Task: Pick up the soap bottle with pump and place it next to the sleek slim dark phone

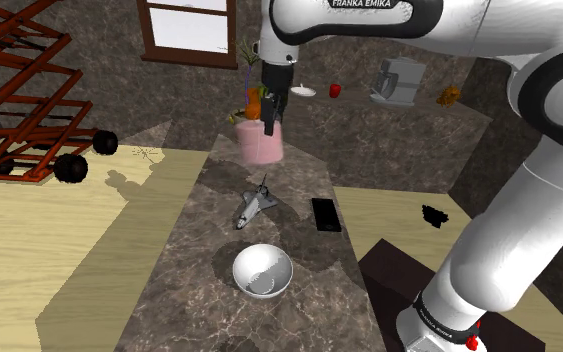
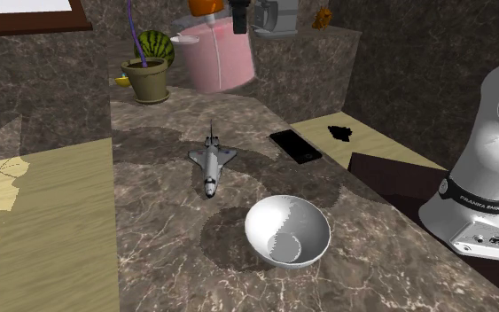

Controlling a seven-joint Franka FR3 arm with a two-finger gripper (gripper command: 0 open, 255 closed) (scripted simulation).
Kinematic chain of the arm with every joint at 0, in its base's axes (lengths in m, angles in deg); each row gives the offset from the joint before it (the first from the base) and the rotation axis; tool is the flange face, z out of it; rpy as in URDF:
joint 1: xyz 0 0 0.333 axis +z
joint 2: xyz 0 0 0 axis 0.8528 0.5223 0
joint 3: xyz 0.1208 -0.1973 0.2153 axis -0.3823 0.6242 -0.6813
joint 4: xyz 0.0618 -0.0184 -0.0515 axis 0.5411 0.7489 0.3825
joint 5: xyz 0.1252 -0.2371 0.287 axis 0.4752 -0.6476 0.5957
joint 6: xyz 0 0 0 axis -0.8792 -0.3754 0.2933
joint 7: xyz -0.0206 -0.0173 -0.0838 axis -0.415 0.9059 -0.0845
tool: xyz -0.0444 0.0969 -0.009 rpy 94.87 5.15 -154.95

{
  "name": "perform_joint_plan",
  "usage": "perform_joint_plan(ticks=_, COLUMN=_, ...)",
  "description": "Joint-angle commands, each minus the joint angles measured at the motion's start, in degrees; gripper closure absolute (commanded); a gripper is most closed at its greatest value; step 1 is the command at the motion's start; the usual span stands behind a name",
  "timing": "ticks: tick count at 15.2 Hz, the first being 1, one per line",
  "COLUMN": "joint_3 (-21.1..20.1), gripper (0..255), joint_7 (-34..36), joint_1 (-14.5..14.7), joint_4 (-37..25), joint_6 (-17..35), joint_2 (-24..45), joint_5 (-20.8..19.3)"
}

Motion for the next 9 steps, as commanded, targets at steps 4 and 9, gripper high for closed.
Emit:
perform_joint_plan(ticks=4, joint_3=3.7, gripper=255, joint_7=-7.0, joint_1=-3.2, joint_4=2.3, joint_6=0.7, joint_2=-1.8, joint_5=0.2)
perform_joint_plan(ticks=9, joint_3=7.5, gripper=255, joint_7=-13.8, joint_1=-6.3, joint_4=1.9, joint_6=1.0, joint_2=-1.5, joint_5=-0.1)
